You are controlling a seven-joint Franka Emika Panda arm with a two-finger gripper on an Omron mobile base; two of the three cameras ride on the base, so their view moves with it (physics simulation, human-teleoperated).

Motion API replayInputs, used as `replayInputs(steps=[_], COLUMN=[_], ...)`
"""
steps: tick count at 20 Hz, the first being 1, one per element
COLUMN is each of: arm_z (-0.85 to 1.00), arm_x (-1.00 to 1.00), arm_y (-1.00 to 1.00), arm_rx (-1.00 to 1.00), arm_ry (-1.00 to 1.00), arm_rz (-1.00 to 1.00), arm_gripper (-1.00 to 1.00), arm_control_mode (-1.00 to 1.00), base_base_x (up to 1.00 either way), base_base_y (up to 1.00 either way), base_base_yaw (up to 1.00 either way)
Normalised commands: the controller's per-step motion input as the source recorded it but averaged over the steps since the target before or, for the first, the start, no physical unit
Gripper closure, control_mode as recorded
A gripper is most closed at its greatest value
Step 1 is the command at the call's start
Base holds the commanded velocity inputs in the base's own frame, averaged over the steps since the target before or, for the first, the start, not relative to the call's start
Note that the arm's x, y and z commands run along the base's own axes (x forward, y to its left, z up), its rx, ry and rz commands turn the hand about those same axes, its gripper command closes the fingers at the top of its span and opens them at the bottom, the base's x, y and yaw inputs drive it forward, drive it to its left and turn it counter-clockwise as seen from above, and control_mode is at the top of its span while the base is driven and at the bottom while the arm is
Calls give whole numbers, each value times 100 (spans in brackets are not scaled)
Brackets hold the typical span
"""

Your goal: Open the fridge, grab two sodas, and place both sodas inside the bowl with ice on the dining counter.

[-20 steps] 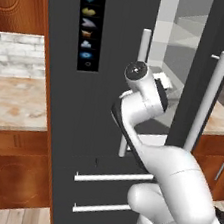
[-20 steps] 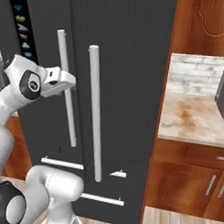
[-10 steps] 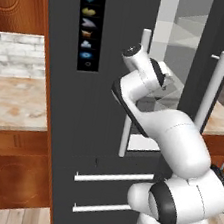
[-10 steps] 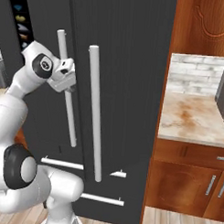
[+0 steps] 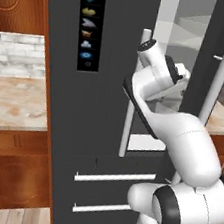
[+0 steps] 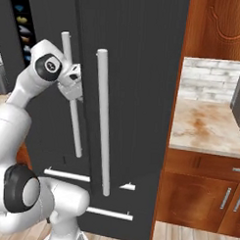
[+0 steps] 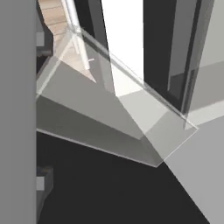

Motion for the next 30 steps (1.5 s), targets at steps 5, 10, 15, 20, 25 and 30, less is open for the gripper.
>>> replayInputs(steps=[5,10,15,20,25,30], arm_z=[0,0,0,0,0,11], arm_x=[-77,-73,-68,-18,-29,-36], arm_y=[-66,-80,-88,-81,-39,66], arm_rx=[7,11,14,19,15,0], arm_ry=[0,0,-1,0,-7,-20], arm_rz=[-14,-12,-7,-1,0,0], arm_gripper=[-100,-100,-100,-100,-100,-100], arm_control_mode=[-100,-100,-100,-100,-100,-100], base_base_x=[0,0,0,0,0,0], base_base_y=[0,0,0,0,0,0], base_base_yaw=[0,0,0,0,0,0])
